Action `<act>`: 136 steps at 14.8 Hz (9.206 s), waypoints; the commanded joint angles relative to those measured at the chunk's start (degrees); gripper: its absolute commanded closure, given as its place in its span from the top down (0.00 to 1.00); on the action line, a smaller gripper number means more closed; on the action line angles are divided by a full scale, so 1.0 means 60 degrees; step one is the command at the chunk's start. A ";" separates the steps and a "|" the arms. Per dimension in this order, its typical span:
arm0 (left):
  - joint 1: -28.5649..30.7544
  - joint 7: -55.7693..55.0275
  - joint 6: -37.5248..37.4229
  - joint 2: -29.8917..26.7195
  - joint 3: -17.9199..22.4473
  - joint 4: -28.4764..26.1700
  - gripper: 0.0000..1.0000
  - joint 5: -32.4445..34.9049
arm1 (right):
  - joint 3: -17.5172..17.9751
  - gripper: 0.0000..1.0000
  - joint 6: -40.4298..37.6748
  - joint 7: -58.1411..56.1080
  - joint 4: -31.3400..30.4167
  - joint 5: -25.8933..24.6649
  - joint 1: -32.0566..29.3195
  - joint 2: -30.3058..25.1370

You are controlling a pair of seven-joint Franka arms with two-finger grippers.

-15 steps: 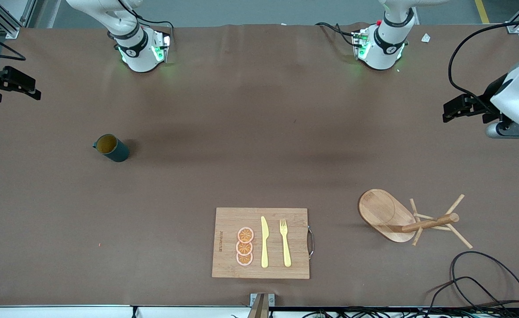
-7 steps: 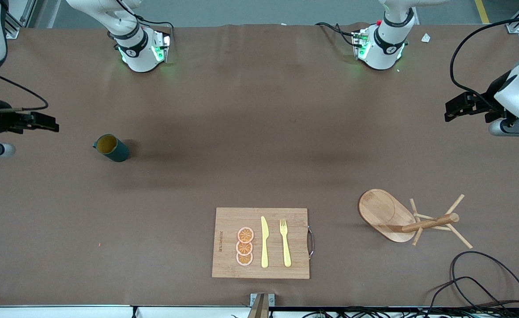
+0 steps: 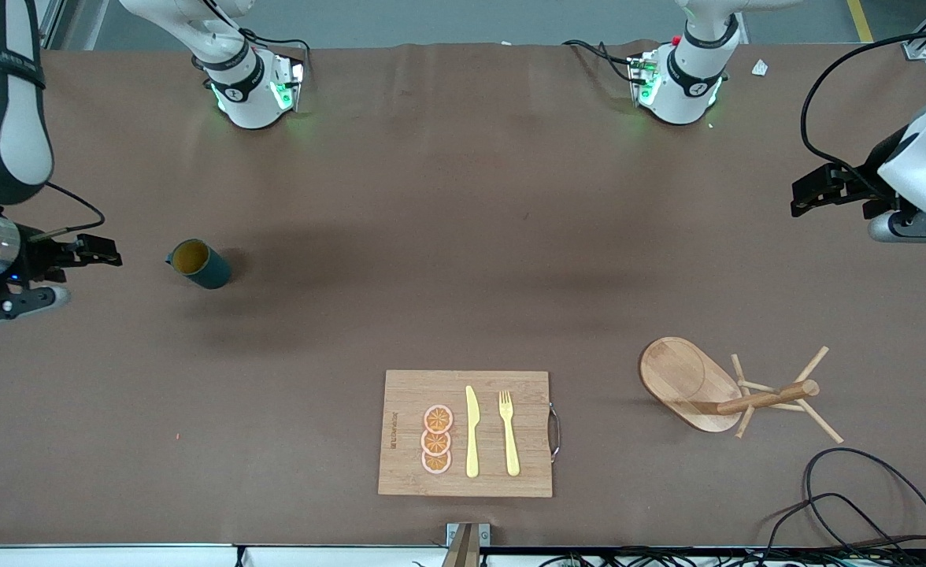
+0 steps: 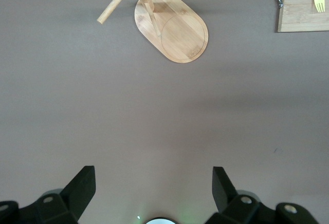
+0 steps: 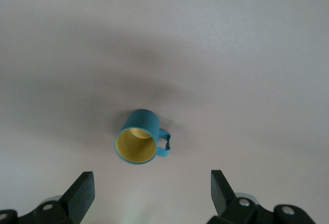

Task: Pass cup and hang on rack
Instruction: 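Lower the right gripper and grasp the teal mug's rim, then carry the mug with the right gripper toward the table middle, then set the mug down with the right gripper while the left gripper approaches, then grasp the mug handle with the left gripper while the right gripper withdraws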

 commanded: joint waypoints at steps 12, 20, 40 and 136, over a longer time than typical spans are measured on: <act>-0.0023 0.0178 -0.0085 -0.0021 -0.0015 0.0096 1.00 -0.0017 | 0.0101 0.97 0.5572 -0.3814 -0.5507 0.0519 -0.0303 -0.0231; -0.0111 0.0003 -0.0246 -0.0080 -0.0132 0.0037 1.00 -0.0002 | 0.0101 0.00 0.6045 -0.3902 -0.5671 0.0591 -0.0419 0.0164; -0.0081 -0.0012 -0.0334 -0.0080 -0.0147 0.0023 1.00 -0.0002 | 0.0218 0.00 0.4990 0.6683 -0.3929 0.1499 0.5114 0.0280; -1.0804 -1.9920 0.3826 0.7947 -0.0103 0.1165 0.43 0.8758 | 0.0159 1.00 -0.2671 0.4433 0.1758 0.0196 0.0357 -0.1825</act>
